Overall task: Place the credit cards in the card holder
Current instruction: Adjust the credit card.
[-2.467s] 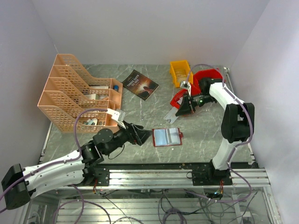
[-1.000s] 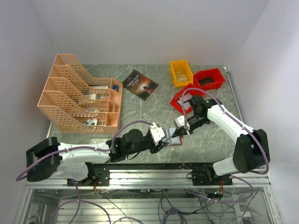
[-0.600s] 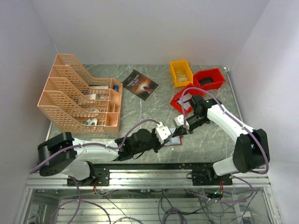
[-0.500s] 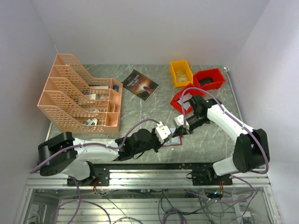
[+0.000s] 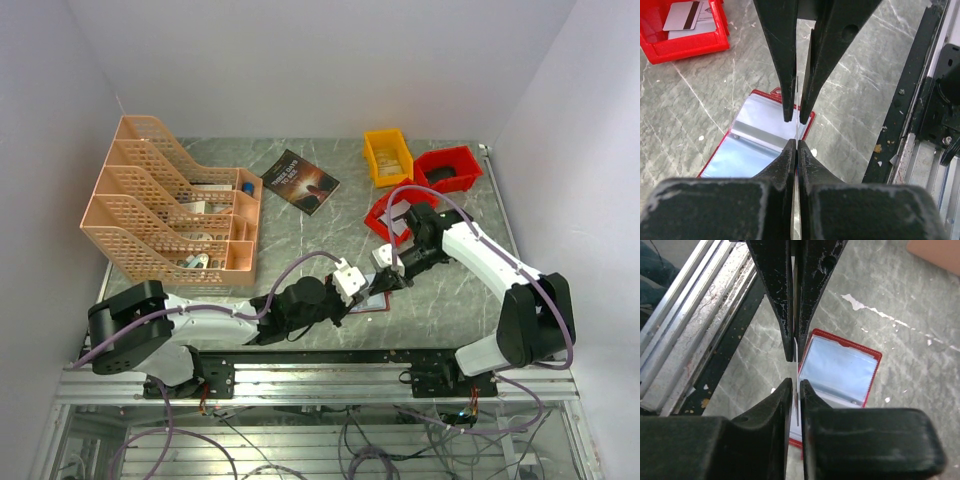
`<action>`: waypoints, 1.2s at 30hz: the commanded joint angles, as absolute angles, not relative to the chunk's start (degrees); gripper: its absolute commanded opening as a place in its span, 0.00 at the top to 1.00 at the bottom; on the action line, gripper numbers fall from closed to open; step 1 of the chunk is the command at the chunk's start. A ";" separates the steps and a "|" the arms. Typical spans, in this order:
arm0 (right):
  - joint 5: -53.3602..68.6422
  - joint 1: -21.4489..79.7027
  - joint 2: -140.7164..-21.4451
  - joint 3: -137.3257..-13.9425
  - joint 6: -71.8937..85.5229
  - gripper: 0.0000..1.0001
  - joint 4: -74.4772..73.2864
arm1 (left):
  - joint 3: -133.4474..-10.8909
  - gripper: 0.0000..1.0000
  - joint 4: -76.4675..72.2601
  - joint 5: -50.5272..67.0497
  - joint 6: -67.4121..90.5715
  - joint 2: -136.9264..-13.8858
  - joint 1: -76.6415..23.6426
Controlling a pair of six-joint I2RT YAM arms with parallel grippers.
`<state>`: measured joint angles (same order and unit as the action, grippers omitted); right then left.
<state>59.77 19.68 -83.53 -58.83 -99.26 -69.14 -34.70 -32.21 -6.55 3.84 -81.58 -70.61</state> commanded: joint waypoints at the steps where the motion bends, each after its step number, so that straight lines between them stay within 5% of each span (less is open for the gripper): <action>1: 61.90 19.87 -83.99 -60.73 -96.15 0.79 -68.91 | -32.58 0.93 -39.21 -8.95 6.63 -80.26 -70.75; 5: 61.99 19.85 -82.42 -61.04 -82.60 0.56 -61.77 | -26.45 0.93 -46.82 -8.98 11.68 -76.75 -70.04; 9: 61.72 19.71 -83.00 -62.33 -68.61 0.46 -55.55 | -21.51 0.93 -52.85 -9.98 20.95 -73.39 -69.55; 16: 69.99 19.52 -92.53 -69.71 -75.68 0.46 -71.70 | -12.61 0.93 -65.26 -13.15 40.24 -69.48 -64.56; 26: 69.84 20.56 -92.61 -67.72 -53.17 0.47 -57.57 | -12.81 0.93 -72.83 -7.12 45.44 -71.07 -59.37; 36: 73.15 23.43 -94.94 -68.05 -52.69 0.55 -58.98 | -12.78 0.93 -87.00 -4.38 42.42 -79.05 -59.24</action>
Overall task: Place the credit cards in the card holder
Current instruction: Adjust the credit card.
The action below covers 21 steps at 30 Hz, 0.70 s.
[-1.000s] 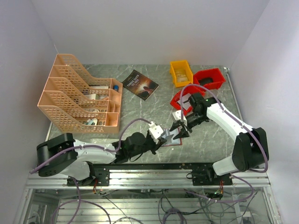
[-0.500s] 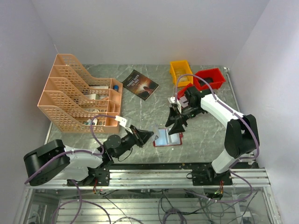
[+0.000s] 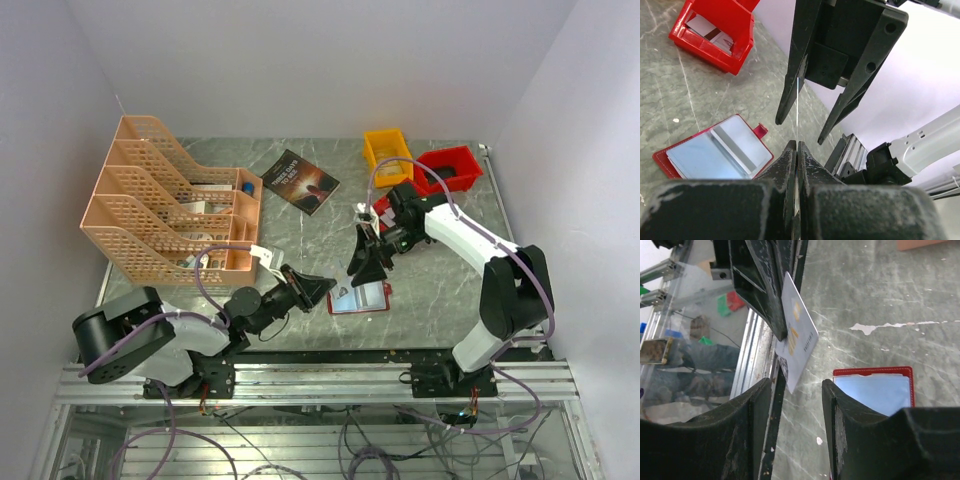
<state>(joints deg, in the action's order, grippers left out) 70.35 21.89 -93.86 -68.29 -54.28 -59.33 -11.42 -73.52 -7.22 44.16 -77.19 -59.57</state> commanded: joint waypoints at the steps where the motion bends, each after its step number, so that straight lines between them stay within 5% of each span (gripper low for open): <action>1: 73.40 23.74 -95.30 -68.18 -53.12 0.56 -59.39 | -12.83 0.93 -87.63 -4.19 42.09 -79.48 -59.24; 8: 72.91 25.90 -97.65 -69.05 -53.63 0.68 -60.89 | -12.35 0.93 -90.58 -3.78 40.15 -80.52 -59.24; 14: 73.08 26.70 -99.00 -70.31 -57.13 1.00 -64.29 | -12.88 0.93 -89.31 -2.72 39.40 -79.98 -59.24; 16: 73.20 26.72 -99.47 -70.92 -59.00 1.00 -65.98 | -12.76 0.92 -89.17 -2.51 39.11 -79.82 -59.20; 21: 72.25 26.72 -99.11 -70.85 -59.33 1.00 -65.79 | -11.72 0.58 -87.04 0.89 41.80 -77.67 -56.61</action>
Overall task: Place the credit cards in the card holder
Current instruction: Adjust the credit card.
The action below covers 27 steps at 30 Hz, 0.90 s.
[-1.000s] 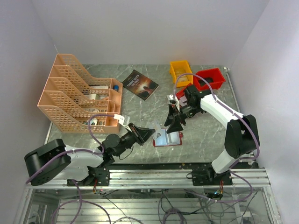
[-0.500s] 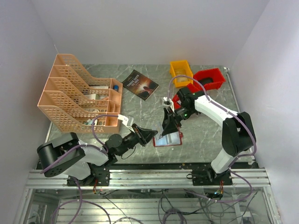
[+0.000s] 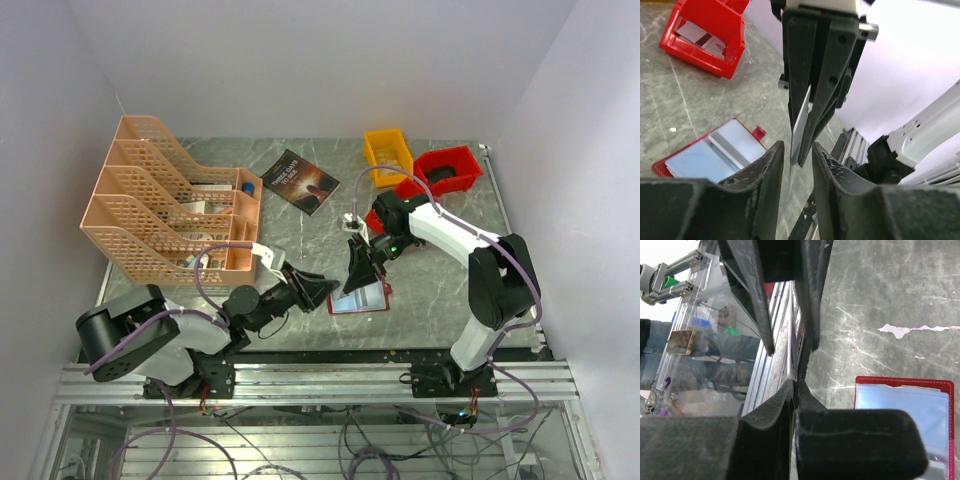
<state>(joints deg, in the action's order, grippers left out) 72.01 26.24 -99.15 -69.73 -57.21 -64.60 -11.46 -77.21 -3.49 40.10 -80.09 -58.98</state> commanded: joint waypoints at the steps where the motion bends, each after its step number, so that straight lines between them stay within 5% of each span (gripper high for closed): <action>1: 71.98 26.72 -99.08 -70.71 -59.13 1.00 -65.56 | -11.47 0.52 -86.03 2.56 43.27 -76.87 -55.42; 13: 71.00 27.01 -99.15 -70.74 -59.35 1.00 -65.26 | -17.33 0.47 -64.90 16.99 45.46 -68.91 -48.61; 21: 71.54 26.94 -99.14 -70.99 -60.03 1.00 -65.87 | -16.87 0.58 -67.87 18.98 47.24 -73.78 -48.09; 27: 71.02 26.98 -99.01 -70.85 -59.85 1.00 -65.57 | -13.77 0.52 -75.52 17.60 48.60 -74.75 -46.92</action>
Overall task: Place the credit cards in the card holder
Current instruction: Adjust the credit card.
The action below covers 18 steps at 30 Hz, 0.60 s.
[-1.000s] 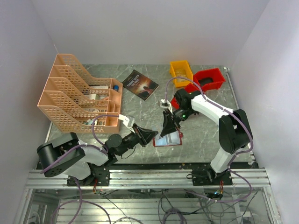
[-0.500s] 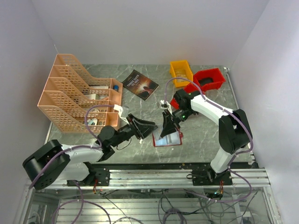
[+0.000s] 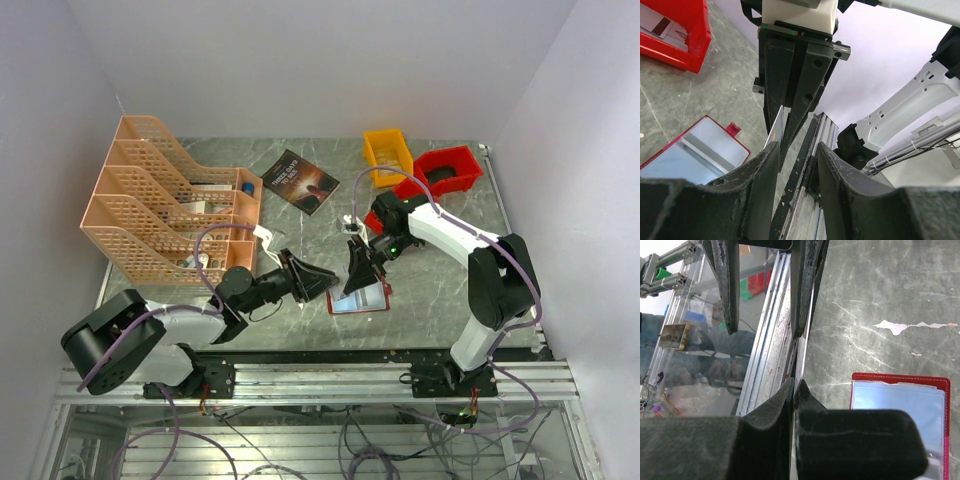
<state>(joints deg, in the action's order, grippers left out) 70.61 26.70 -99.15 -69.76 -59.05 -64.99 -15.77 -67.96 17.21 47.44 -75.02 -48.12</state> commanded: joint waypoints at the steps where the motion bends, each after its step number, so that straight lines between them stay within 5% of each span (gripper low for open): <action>1: 70.86 26.96 -98.98 -70.84 -59.51 1.00 -65.30 | -13.38 0.51 -75.80 17.39 48.56 -74.05 -46.72; 18: 70.96 26.98 -99.00 -70.79 -59.25 1.00 -65.00 | -10.91 0.44 -60.64 10.03 44.94 -61.73 -46.40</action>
